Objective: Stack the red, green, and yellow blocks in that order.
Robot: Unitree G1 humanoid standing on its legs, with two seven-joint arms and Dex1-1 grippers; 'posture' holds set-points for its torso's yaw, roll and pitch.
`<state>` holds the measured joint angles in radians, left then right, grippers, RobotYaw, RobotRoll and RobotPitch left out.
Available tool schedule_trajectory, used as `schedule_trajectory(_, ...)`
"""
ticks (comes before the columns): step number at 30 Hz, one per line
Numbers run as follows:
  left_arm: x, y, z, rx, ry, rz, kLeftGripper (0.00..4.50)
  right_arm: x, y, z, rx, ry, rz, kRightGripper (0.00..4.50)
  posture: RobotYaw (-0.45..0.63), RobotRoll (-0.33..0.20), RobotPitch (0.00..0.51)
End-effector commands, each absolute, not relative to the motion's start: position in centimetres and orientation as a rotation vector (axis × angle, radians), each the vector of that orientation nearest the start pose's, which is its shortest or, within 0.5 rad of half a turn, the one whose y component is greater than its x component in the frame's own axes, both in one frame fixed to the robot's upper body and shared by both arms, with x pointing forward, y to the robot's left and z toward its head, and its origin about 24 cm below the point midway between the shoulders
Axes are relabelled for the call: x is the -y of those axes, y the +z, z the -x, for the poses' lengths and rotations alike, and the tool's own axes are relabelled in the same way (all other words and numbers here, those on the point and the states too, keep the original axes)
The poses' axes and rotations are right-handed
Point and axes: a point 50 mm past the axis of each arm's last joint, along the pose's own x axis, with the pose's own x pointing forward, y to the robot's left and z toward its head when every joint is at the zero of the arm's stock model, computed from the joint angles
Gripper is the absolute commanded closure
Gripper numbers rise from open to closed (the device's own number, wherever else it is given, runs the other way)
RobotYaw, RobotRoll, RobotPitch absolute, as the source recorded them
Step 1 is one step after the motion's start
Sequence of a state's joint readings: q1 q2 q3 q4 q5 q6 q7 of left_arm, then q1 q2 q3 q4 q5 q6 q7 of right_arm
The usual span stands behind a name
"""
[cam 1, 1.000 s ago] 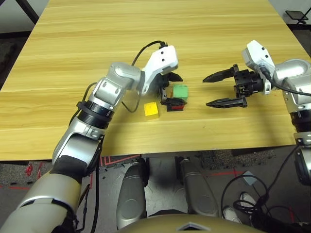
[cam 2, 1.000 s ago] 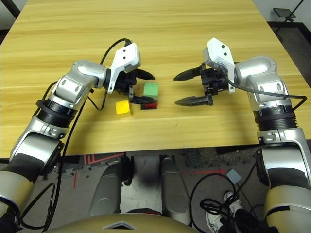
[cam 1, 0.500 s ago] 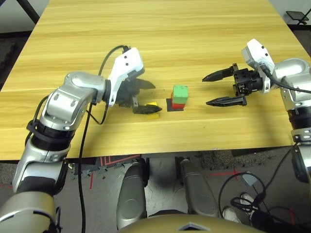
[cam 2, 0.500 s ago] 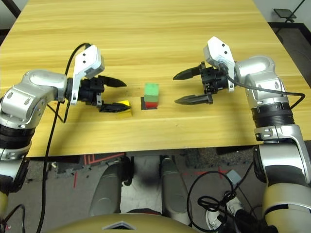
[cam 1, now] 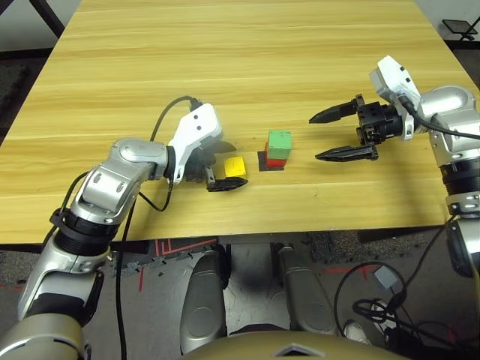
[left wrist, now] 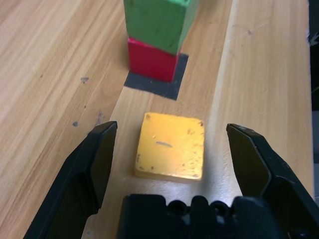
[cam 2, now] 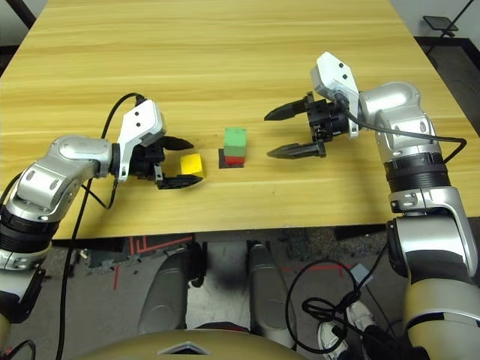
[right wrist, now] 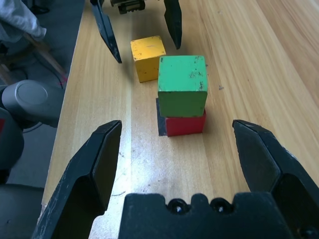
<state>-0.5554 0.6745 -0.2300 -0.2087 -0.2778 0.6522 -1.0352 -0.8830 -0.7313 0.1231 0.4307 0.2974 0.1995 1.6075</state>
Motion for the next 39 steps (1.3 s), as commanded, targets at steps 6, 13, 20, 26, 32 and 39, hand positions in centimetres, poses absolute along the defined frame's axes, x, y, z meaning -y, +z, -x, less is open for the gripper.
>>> schedule_trajectory(6,-14.7,15.2,-28.6,-0.306,-1.187,-0.455,0.65,20.5,22.7,-32.5,-0.117,1.476,0.529,0.00,0.09,-0.045,0.226)
schedule_trajectory(13,-14.5,15.3,-27.9,-0.302,-1.203,-0.466,2.47,20.2,22.8,-32.7,-0.100,1.468,0.524,0.00,0.10,-0.030,0.221)
schedule_trajectory(20,-14.9,21.6,-29.2,-0.196,-1.204,-0.542,2.47,20.3,22.7,-32.7,-0.103,1.475,0.520,0.00,0.11,-0.019,0.220)
schedule_trajectory(26,-13.9,26.2,-30.4,-0.133,-1.246,-0.599,2.47,20.2,22.4,-32.7,-0.102,1.476,0.512,0.00,0.10,0.003,0.213)
schedule_trajectory(32,-11.6,26.7,-31.0,-0.120,-1.339,-0.564,2.47,20.2,22.1,-32.5,-0.101,1.473,0.503,0.00,0.08,0.001,0.210)
schedule_trajectory(39,-9.3,25.3,-31.7,-0.145,-1.416,-0.551,2.47,20.8,21.9,-32.0,-0.116,1.447,0.493,0.00,0.04,-0.004,0.217)
